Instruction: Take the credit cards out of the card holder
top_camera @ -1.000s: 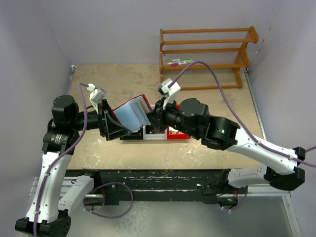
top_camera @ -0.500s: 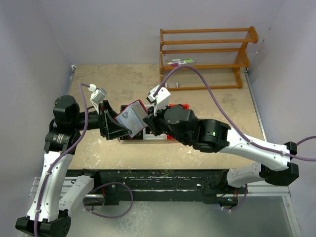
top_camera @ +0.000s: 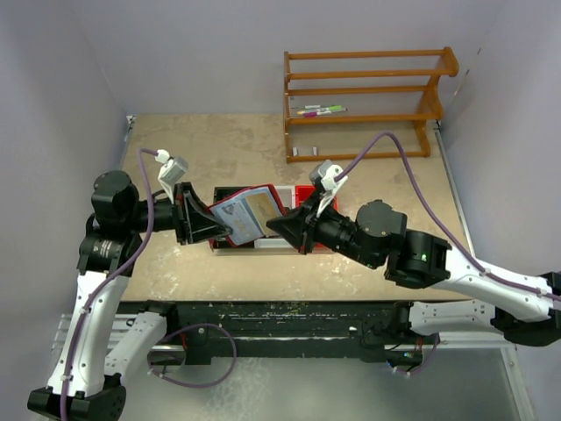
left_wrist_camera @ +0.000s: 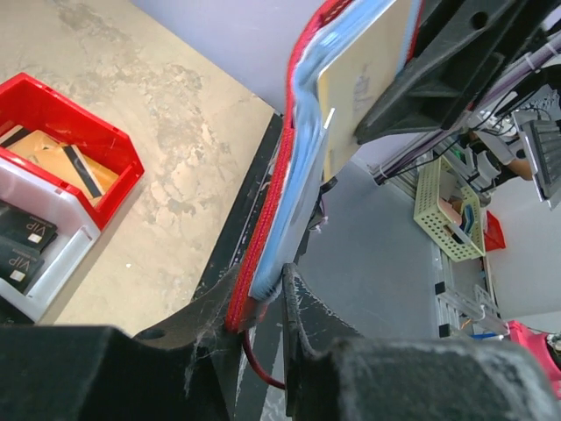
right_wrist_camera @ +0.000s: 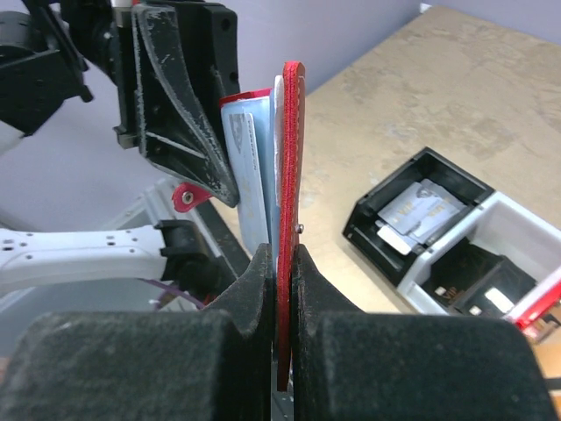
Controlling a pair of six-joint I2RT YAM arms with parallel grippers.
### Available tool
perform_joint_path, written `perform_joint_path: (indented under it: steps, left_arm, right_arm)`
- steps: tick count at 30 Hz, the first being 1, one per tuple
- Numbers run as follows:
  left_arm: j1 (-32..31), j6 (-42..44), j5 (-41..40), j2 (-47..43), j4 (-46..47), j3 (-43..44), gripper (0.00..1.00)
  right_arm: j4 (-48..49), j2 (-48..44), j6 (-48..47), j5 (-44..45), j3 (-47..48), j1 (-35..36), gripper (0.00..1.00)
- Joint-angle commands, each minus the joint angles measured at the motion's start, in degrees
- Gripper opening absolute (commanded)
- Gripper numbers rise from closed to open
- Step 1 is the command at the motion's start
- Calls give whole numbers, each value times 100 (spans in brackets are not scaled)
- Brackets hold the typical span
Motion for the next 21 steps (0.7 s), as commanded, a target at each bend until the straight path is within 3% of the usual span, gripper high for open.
perform_joint_path:
  steps: [1,6,12,21]
  left_arm:
    - [13,-634,200,-156,790,86,24]
    - [13,-1282,279,-222,1300,91,26]
    - [13,-1634,404,-305,1547,24,43]
    - [13,-2251,275,-508,2020,-416,42]
  right_arm:
    - [1086,-149,402,-749,-252,-103,0]
    - [1478,-271,708,-1307,-550,-385,0]
    - [2096,-431,1262,-1861,-989,-928,0]
    - [2981,-327,1806,-2070,-1410,-1048,0]
